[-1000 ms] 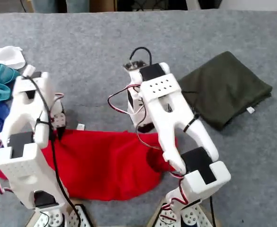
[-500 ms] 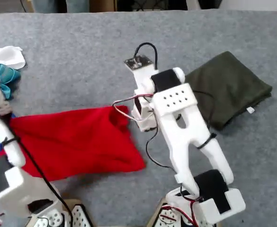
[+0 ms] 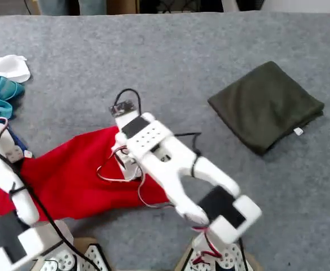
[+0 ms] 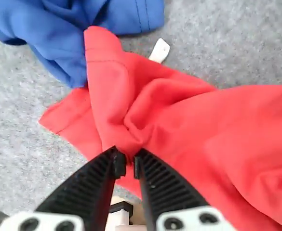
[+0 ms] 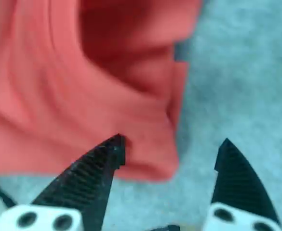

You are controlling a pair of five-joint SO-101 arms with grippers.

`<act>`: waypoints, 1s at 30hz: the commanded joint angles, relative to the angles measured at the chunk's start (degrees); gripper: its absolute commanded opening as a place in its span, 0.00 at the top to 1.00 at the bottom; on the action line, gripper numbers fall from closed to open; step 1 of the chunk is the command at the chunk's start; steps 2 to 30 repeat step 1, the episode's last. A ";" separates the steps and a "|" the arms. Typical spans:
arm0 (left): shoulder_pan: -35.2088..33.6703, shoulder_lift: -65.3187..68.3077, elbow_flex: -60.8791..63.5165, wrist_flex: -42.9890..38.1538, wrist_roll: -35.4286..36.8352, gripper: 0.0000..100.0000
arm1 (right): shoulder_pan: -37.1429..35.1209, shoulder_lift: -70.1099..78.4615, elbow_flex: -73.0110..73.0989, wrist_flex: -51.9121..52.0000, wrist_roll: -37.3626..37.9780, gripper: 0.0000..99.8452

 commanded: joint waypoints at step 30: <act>0.40 -4.13 1.63 -1.05 -0.62 0.97 | -1.23 4.18 -0.40 -1.14 1.23 0.76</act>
